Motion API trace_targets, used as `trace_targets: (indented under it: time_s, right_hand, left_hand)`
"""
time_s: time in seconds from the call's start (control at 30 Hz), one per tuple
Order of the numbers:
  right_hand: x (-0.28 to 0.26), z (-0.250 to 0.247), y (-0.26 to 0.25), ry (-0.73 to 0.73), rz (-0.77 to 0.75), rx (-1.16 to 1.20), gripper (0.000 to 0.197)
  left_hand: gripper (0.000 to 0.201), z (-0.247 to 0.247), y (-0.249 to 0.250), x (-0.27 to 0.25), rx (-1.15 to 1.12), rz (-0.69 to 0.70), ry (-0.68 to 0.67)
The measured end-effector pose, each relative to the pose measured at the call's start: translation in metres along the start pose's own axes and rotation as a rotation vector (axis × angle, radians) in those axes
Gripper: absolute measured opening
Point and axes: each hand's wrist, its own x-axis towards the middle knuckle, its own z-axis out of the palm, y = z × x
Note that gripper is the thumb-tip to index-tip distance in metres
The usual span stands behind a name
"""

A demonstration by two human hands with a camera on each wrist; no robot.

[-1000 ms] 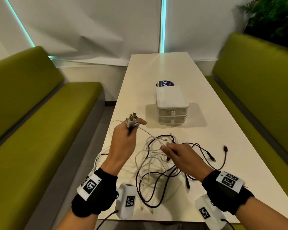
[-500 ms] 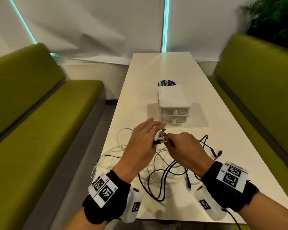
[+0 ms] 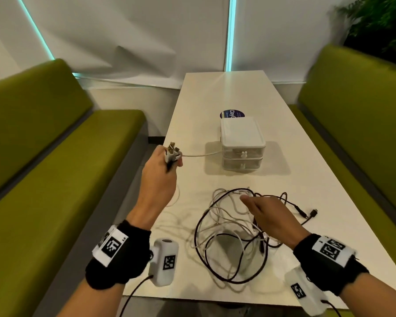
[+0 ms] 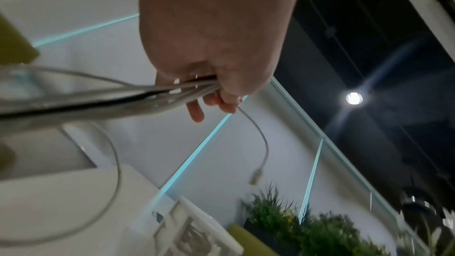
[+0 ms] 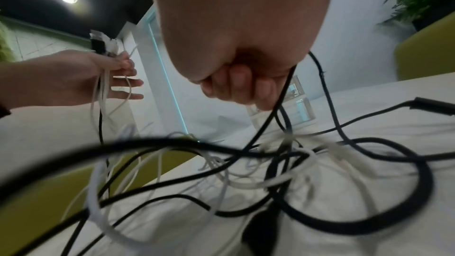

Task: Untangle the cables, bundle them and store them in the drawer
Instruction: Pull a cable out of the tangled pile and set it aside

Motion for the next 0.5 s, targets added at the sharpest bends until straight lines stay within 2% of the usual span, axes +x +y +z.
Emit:
trace_targets:
  time_s: [0.1, 0.2, 0.33, 0.5]
  right_hand:
    - [0.0, 0.003, -0.001, -0.012, -0.012, 0.002, 0.064]
    - [0.002, 0.006, -0.006, -0.042, -0.023, 0.008, 0.062]
    - [0.0, 0.008, -0.006, -0.092, -0.024, -0.019, 0.062]
    - [0.002, 0.012, -0.013, -0.094, -0.055, -0.042, 0.065]
  left_hand:
    - [0.028, 0.004, -0.012, -0.002, 0.13, 0.013, -0.076]
    - [0.022, 0.004, -0.029, -0.004, 0.224, 0.013, -0.064]
    - [0.022, -0.013, -0.056, 0.005, 0.359, -0.104, -0.085]
    - [0.027, -0.048, -0.079, 0.009, 0.474, -0.225, -0.006]
